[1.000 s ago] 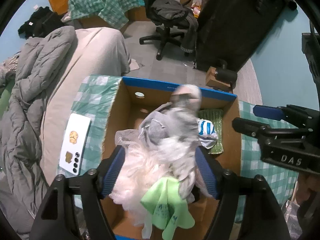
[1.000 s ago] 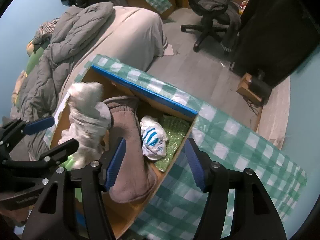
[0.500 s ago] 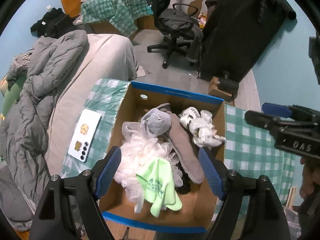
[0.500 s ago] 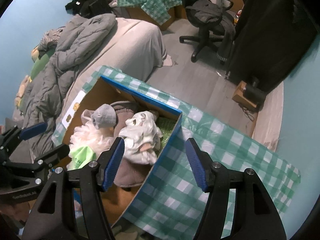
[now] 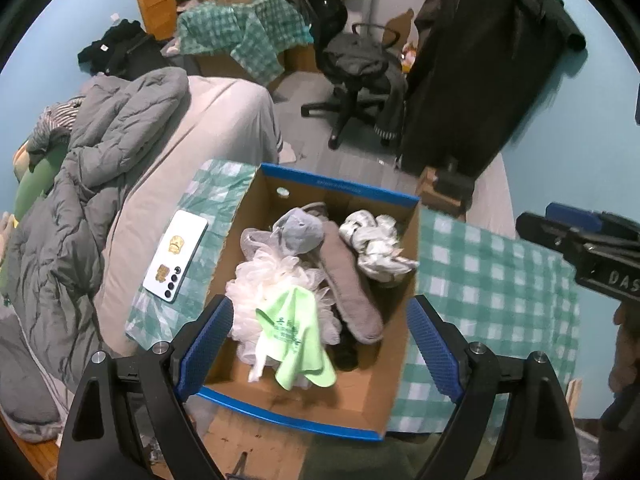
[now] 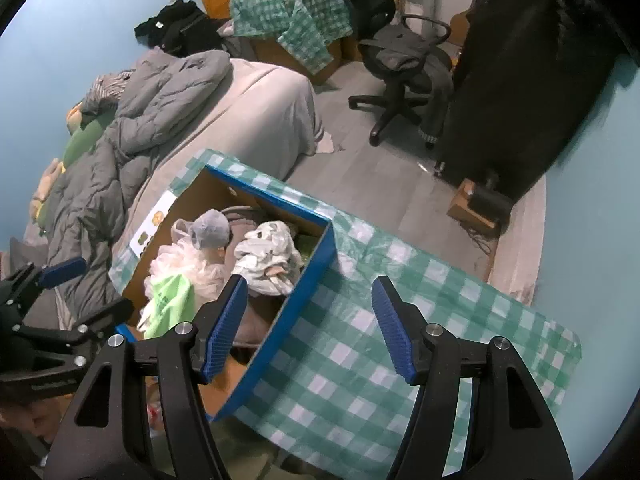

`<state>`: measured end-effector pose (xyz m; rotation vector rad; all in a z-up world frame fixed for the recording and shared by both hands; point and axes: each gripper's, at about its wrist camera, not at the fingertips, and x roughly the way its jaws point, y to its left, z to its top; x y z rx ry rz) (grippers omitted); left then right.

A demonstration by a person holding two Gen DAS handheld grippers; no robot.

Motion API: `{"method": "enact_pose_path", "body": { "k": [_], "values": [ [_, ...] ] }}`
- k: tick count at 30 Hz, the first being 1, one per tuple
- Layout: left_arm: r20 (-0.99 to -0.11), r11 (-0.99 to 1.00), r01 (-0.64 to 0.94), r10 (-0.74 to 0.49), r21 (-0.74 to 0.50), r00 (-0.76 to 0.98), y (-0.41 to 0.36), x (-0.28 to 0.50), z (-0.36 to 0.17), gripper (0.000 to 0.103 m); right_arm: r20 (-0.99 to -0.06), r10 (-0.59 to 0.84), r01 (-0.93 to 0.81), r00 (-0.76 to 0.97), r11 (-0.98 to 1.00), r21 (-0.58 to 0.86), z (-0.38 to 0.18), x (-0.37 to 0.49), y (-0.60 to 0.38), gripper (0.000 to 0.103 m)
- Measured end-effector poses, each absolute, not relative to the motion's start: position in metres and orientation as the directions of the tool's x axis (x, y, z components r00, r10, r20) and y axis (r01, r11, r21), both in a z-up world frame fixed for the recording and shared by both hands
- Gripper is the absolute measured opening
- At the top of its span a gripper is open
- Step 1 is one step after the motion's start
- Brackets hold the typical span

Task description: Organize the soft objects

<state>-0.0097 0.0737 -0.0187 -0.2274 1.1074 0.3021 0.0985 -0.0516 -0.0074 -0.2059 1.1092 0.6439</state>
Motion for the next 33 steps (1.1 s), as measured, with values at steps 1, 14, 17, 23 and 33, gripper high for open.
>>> {"method": "enact_pose_path", "body": {
  "k": [1, 14, 17, 23, 33],
  "values": [
    [-0.897, 0.936, -0.350, 0.127, -0.033, 0.423, 0.071, -0.012, -0.015, 0.090, -0.878, 0.377, -0.574, 0.293, 0.804, 0.154, -0.005, 0.097, -0.054, 0.064],
    [-0.873, 0.948, -0.317, 0.142, -0.015, 0.466, 0.045, -0.024, 0.009, 0.092, -0.856, 0.377, -0.524, 0.353, 0.838, 0.153, 0.020, 0.078, -0.089, 0.065],
    [-0.874, 0.950, -0.311, 0.151, 0.000, 0.461, 0.043, -0.025, 0.009, 0.092, -0.855, 0.367, -0.520, 0.366, 0.843, 0.139, 0.024, 0.075, -0.093, 0.065],
    [-0.877, 0.950, -0.311, 0.147, -0.003, 0.457, 0.042, -0.025, 0.009, 0.093, -0.855, 0.365, -0.518, 0.367, 0.844, 0.138, 0.025, 0.074, -0.096, 0.065],
    [-0.877, 0.953, -0.301, 0.160, 0.019, 0.454, 0.039, -0.020, 0.012, 0.093, -0.857, 0.363, -0.512, 0.366, 0.847, 0.140, 0.023, 0.071, -0.098, 0.065]
  ]
}}
